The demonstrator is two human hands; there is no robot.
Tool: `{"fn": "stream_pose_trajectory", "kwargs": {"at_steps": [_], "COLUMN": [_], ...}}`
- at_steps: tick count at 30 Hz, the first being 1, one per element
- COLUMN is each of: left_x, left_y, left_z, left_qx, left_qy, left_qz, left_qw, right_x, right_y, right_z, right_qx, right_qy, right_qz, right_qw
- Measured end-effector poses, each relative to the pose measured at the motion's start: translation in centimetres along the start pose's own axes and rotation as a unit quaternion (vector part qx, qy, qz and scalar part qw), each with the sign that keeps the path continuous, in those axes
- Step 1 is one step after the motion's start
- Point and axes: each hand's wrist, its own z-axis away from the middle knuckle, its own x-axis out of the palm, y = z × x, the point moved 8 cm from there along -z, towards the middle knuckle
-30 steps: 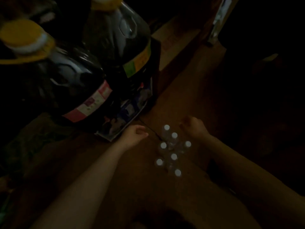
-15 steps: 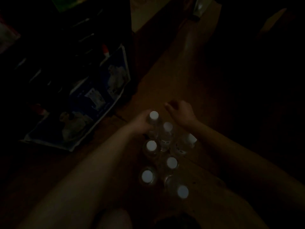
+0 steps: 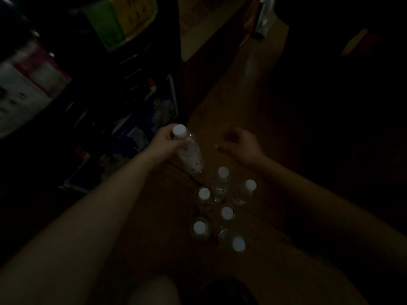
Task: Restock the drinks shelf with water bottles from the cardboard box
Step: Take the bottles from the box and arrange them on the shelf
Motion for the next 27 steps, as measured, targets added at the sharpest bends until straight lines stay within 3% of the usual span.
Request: {"fn": "stream_pose_trajectory", "kwargs": {"at_steps": [9,16,21,27], "left_x": [-11.8,-19.9,-24.7,-29.8], "left_y": [25.5,44.9,55.0,62.5], "left_z": [11.1,21.6,27.5,33.8], "left_qx": [0.043,0.090,0.109,0.150], "left_qy": [-0.004,0.026,0.064,0.113], "left_qz": [0.113,0.196,0.226,0.245], "left_qw": [0.993,0.976,0.966,0.951], "right_x": [-8.7,-18.8,-22.9,-25.2], "right_y": [-21.6,-38.4,-48.8,-59.1], "right_z": [7.9,15.3,20.1,23.7], "right_qx": [-0.053,-0.098,-0.145,-0.215], "right_qy": [-0.118,-0.145,-0.187,-0.189], "right_qz": [-0.008,-0.064,-0.073,-0.092], "right_qw": [0.991,0.983,0.969,0.954]}}
